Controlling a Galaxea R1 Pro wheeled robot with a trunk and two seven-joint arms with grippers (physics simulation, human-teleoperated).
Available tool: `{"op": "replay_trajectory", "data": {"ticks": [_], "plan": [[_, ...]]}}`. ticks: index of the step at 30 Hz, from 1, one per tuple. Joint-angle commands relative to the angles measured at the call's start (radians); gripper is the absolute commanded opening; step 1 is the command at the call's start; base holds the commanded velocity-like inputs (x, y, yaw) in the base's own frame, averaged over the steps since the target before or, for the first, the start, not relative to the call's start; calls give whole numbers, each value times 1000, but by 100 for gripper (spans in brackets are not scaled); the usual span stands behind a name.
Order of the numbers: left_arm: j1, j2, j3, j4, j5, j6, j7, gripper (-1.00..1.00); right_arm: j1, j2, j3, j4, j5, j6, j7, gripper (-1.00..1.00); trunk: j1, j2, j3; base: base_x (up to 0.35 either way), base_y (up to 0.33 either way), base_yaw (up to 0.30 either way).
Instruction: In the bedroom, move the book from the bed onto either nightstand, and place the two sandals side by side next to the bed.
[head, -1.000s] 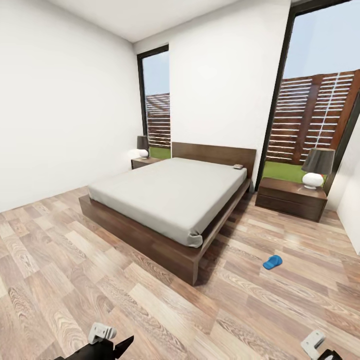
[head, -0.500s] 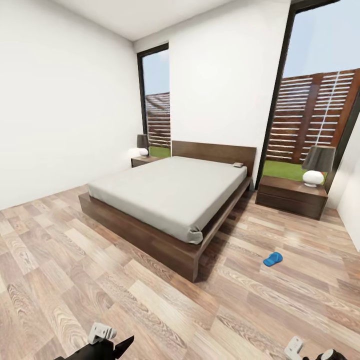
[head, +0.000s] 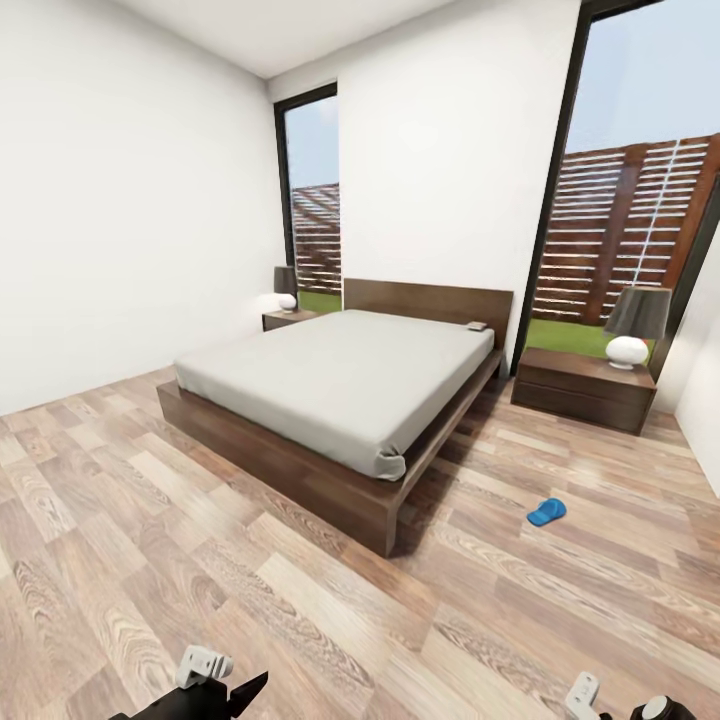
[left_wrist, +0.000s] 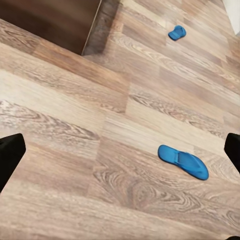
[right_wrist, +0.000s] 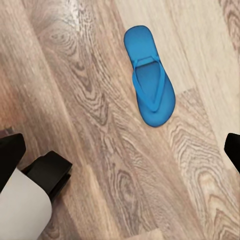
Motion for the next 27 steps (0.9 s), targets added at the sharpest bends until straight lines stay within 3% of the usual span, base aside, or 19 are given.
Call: {"op": "replay_trajectory", "data": {"ticks": [1,15,19,22,27], "plan": [[0,0,0,-1,10,10,-2,100,0,0,-2,-2,7,4,7,100,4,-8,-4,0,0,0],[0,2,2,-1,9,10,-2,100,0,0,-2,-4,7,3,-16,100,58,-106,-48,0,0,0],[0,2,3,-1,9,9,-2,100,0,2,-1,-2,8,3,-195,100,73,-134,-60,0,0,0],[0,2,3,-1,9,10,-2,100,0,3,-1,-1,8,4,-271,100,84,-155,-70,0,0,0],[0,2,3,-1,9,10,-2,100,0,3,0,0,7,6,-290,100,104,-190,-86,0,0,0]]}}
